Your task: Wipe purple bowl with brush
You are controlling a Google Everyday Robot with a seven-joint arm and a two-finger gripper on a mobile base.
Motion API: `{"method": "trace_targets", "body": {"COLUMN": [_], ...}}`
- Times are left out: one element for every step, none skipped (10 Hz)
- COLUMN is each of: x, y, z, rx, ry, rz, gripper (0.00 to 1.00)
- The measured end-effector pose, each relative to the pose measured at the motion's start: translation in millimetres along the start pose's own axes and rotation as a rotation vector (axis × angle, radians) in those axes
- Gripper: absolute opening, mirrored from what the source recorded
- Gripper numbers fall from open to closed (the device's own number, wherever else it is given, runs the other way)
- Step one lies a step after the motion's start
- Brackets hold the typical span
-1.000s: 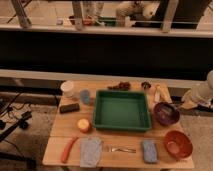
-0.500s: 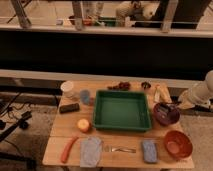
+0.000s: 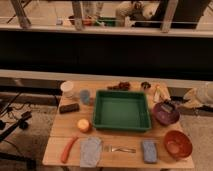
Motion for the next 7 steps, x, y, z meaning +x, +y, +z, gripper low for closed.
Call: {"method": "trace_targets", "body": {"x": [-7.5, -14.3, -16.1, -15.3, -14.1, -14.1, -11.8], "y": [-2.1, -2.0, -0.9, -0.7, -0.2, -0.8, -2.7], "z": [-5.6, -6.5, -5.3, -3.6, 0.8, 1.3, -2.2], "rx": [0.015, 0.024, 0.033, 0.041, 0.046, 0.049, 0.061], "ry": [-0.015, -0.023, -0.023, -0.021, -0.021, -0.023, -0.038], "rz": [-0.010, -0.023, -0.030, -0.032, -0.033, -0.032, -0.022], "gripper": [0.00, 0.00, 0.00, 0.00, 0.00, 0.00, 0.00]}}
